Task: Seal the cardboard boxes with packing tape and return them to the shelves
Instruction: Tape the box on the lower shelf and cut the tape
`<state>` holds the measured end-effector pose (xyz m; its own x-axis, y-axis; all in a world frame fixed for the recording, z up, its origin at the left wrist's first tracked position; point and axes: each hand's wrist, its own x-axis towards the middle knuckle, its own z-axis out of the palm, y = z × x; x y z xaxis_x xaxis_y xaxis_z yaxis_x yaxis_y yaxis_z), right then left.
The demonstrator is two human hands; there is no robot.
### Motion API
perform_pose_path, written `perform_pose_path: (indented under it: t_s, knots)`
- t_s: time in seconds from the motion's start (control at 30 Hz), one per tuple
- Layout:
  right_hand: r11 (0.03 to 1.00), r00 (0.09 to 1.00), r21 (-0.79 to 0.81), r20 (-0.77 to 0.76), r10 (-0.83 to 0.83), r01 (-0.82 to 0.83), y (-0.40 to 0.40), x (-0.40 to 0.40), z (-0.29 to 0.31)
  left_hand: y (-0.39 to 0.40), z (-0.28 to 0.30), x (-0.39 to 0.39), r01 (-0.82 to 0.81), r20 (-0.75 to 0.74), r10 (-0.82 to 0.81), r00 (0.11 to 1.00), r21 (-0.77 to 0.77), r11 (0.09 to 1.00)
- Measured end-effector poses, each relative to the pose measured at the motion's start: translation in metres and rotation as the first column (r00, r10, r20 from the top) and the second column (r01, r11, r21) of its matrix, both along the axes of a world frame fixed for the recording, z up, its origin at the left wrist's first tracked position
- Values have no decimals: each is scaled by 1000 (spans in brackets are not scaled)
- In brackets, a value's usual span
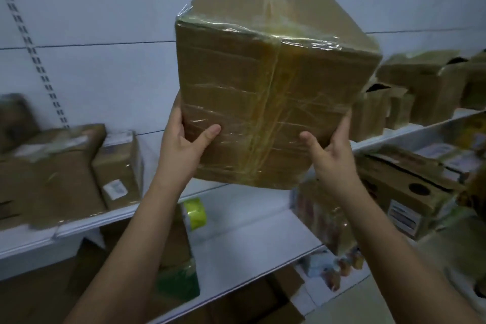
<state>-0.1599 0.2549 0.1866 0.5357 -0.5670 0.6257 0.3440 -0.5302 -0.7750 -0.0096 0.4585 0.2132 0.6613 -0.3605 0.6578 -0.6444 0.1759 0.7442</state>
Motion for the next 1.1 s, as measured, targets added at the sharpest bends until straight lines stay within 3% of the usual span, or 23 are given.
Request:
perform_pose_path:
  t_s: [0.2, 0.37, 0.5, 0.67, 0.87, 0.97, 1.03, 1.1]
  knots:
    - [976, 976, 21, -36, 215, -215, 32, 65, -23, 62, -21, 5, -194, -86, 191, 978, -26, 981]
    - [934, 937, 101, -29, 348, -344, 42, 99, -47, 87, -27, 4, -322, -15, 324, 946, 65, 944]
    - [884, 912, 245, -5, 411, -397, 25, 110, -69, 73, -27, 4, -375, 90, 364, 927, 185, 908]
    - [853, 882, 270, -25, 470, -446, 0, 118, -75, 50, -25, 11, -463, 175, 429, 886, 292, 837]
    - [780, 846, 409, -32, 532, -475, -28, 136, -71, 54, -12, 24, -484, 127, 468, 875, 304, 821]
    - [958, 901, 35, -331, 280, -285, -53, 164, -97, 52, -11, 23, -487, 91, 483, 871, 293, 823]
    - [908, 834, -268, -535, 136, -321, -71, 189, -123, 50, -14, 22, -476, 70, 477, 876, 278, 834]
    - [757, 762, -534, -643, -76, -375, -85, 218, -144, 50, -18, 23, -471, 45, 476, 878, 255, 845]
